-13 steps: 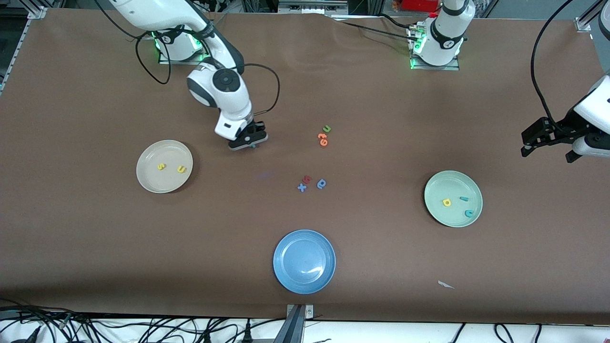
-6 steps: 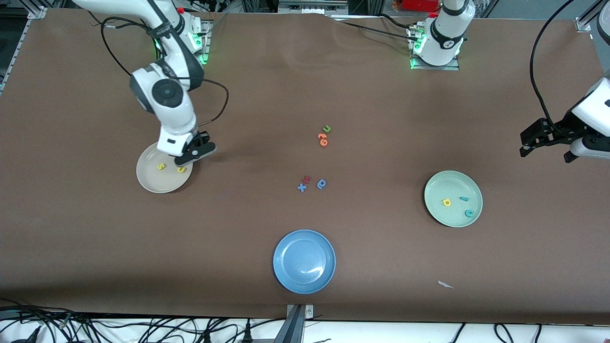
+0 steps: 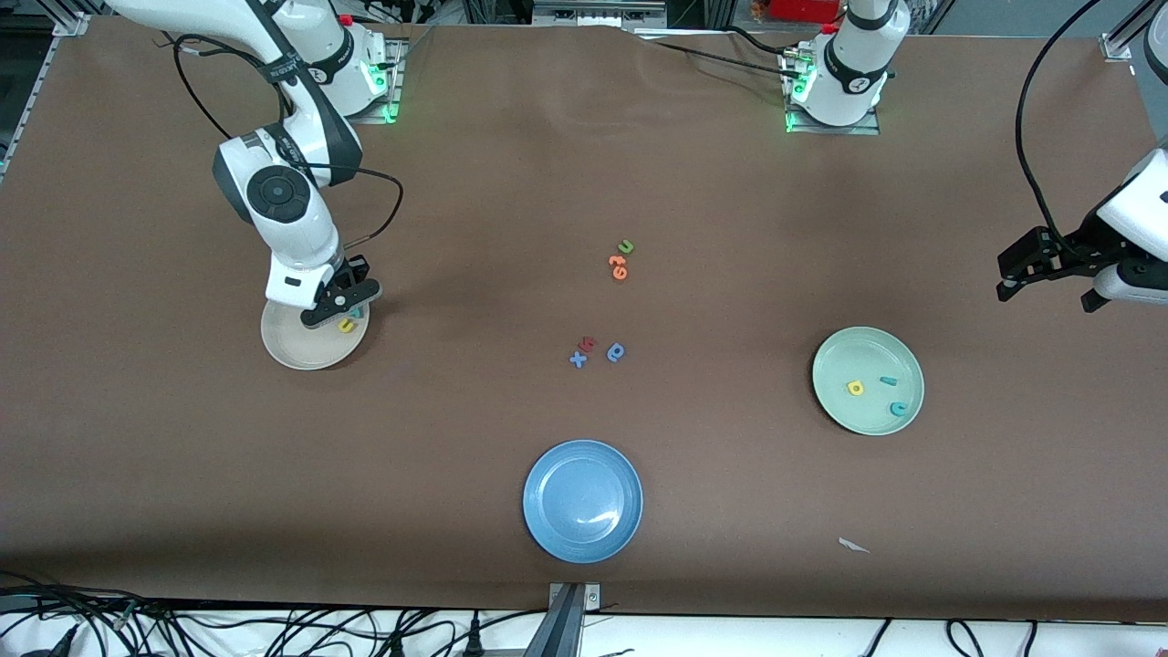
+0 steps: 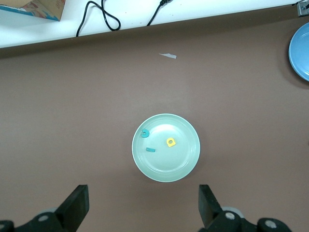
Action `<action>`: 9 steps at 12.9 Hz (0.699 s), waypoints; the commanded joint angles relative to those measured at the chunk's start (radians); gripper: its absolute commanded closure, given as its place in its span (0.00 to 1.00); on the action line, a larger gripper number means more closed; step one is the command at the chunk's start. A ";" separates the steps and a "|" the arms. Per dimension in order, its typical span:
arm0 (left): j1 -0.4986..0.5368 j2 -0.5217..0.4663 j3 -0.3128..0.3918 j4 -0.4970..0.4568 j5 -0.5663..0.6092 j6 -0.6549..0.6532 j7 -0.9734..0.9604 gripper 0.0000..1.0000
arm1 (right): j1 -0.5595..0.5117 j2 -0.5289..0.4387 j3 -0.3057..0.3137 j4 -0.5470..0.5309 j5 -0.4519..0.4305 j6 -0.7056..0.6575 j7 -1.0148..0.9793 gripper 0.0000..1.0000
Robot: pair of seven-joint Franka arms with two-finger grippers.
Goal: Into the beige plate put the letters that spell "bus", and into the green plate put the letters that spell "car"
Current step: 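Place the teal b on the white plate while the left gripper withdraws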
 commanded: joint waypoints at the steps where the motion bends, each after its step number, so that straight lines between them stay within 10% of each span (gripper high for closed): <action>1: -0.002 -0.005 0.001 0.004 -0.018 0.002 0.005 0.00 | -0.006 -0.022 0.005 -0.009 0.002 -0.014 -0.009 0.42; 3: 0.000 -0.005 0.002 0.004 -0.018 0.002 0.005 0.00 | -0.006 -0.036 0.005 0.017 0.126 -0.040 -0.010 0.01; 9: -0.002 -0.005 0.002 0.004 -0.018 0.002 0.005 0.00 | 0.004 -0.048 0.007 0.339 0.298 -0.340 -0.024 0.00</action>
